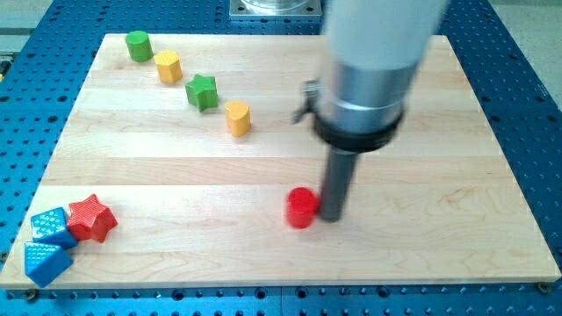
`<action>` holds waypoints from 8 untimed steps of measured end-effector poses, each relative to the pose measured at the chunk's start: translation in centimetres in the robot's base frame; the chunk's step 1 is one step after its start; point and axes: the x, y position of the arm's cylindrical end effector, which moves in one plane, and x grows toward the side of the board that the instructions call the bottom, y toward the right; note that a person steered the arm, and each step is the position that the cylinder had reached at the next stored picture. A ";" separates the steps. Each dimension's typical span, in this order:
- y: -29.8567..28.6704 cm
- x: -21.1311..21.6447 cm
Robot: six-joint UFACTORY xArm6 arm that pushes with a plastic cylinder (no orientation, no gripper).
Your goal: Move yellow blocks and green star into the group of blocks
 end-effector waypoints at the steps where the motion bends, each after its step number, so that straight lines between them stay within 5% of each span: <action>1: -7.0 0.7; 3: -16.3 0.7; 4: -14.7 0.5; 5: -3.6 -5.8; 6: 1.4 -14.9; 7: -4.8 -18.6; 8: -10.1 -15.8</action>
